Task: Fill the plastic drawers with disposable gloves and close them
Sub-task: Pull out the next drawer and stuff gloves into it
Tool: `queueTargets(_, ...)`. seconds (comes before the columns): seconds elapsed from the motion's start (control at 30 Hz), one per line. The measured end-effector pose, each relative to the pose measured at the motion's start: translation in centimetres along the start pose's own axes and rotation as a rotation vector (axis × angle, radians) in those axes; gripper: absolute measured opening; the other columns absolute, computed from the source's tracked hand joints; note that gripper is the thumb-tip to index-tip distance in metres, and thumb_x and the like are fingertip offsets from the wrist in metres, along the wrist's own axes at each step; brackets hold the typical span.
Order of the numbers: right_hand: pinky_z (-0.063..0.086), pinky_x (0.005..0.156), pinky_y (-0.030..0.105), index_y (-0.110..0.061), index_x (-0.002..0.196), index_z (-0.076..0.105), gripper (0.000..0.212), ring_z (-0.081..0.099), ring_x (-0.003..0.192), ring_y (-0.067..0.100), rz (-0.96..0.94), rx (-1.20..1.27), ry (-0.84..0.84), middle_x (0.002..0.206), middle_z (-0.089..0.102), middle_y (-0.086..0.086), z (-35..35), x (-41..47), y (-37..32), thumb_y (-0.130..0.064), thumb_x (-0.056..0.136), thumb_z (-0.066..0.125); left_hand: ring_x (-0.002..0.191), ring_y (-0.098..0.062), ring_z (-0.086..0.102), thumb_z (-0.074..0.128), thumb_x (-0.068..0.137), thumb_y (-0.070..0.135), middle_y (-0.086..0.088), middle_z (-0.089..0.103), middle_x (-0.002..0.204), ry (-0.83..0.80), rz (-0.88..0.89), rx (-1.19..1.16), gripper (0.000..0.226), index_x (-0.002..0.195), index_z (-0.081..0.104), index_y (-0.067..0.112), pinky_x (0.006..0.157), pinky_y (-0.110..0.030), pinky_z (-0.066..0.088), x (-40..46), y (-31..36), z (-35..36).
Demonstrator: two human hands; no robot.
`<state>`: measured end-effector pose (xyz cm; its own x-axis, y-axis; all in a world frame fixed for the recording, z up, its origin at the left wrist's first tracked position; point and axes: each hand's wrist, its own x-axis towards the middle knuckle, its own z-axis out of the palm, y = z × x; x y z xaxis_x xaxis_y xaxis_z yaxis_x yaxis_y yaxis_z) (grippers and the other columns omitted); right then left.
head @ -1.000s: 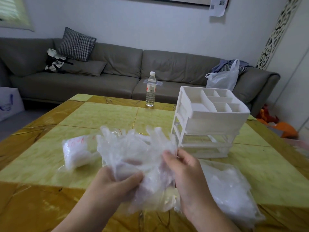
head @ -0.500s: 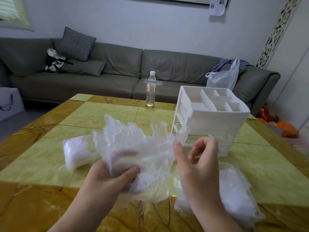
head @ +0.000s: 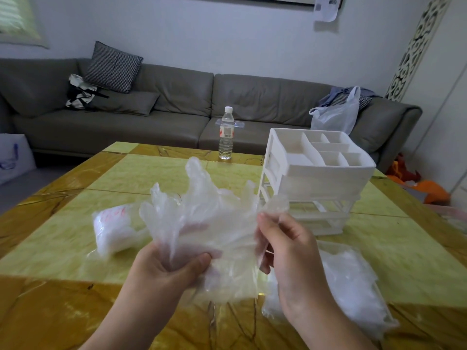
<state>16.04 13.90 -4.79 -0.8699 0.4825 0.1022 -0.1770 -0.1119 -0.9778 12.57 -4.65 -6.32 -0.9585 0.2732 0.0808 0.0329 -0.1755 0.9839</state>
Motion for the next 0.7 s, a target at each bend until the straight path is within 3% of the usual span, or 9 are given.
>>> queueTargets(0.17,0.037,0.046,0.031,-0.009,0.081,0.075,0.032,0.048,0.051,0.02,-0.012,-0.024,0.094,0.06,0.059,0.006,-0.9,0.8,0.0,-0.02,0.107,0.06,0.071,-0.025,0.075,0.072,0.084,-0.009,-0.02,0.079,0.092,-0.036,-0.025,-0.005,0.043,0.119,0.072,0.015,0.058,-0.026,0.059,-0.1,-0.1,0.3)
queueTargets(0.37,0.036,0.045,0.031,-0.003,0.087,0.071,0.03,0.048,0.05,0.02,-0.001,0.007,0.156,0.059,0.057,0.005,-1.8,1.3,-0.6,-0.015,0.109,0.054,0.07,-0.024,0.072,0.074,0.082,-0.006,-0.019,0.079,0.096,-0.06,-0.026,-0.006,0.044,0.121,0.071,0.013,0.058,-0.025,0.059,0.0,-0.1,0.0)
queueTargets(0.5,0.044,0.048,0.033,-0.006,0.096,0.059,0.025,0.051,0.053,0.02,0.042,-0.071,0.187,0.068,0.055,0.006,-1.8,1.5,-0.3,-0.027,0.099,0.073,0.072,-0.031,0.07,0.077,0.079,0.001,-0.017,0.08,0.097,-0.055,0.018,0.005,0.034,0.109,0.079,0.018,0.064,-0.027,0.061,-0.1,-0.1,-0.2)
queueTargets(0.6,0.055,0.066,0.037,-0.005,0.107,0.064,0.047,0.075,0.075,0.023,0.25,-0.013,-0.016,0.094,0.075,0.013,-1.3,1.2,-0.1,-0.041,0.085,0.084,0.069,-0.029,0.069,0.076,0.08,-0.004,-0.018,0.079,0.096,-0.066,0.056,0.003,0.042,0.112,0.079,0.023,0.063,-0.027,0.06,-0.2,0.1,-0.1)
queueTargets(0.63,0.056,0.069,0.037,-0.004,0.104,0.07,0.041,0.078,0.081,0.025,0.291,0.019,-0.083,0.098,0.079,0.014,-1.0,1.0,-0.2,-0.039,0.086,0.083,0.068,-0.028,0.07,0.075,0.08,-0.007,-0.02,0.079,0.096,-0.07,0.06,-0.002,0.045,0.116,0.077,0.021,0.062,-0.027,0.06,-0.2,0.2,-0.1)
queueTargets(0.7,0.055,0.066,0.034,-0.005,0.091,0.077,0.02,0.076,0.075,0.024,0.27,0.066,-0.075,0.091,0.08,0.015,-0.7,0.7,-0.1,-0.024,0.09,0.08,0.069,-0.029,0.072,0.072,0.08,-0.009,-0.023,0.078,0.096,-0.09,0.051,-0.002,0.048,0.121,0.073,0.017,0.062,-0.029,0.061,-0.2,0.1,0.0)
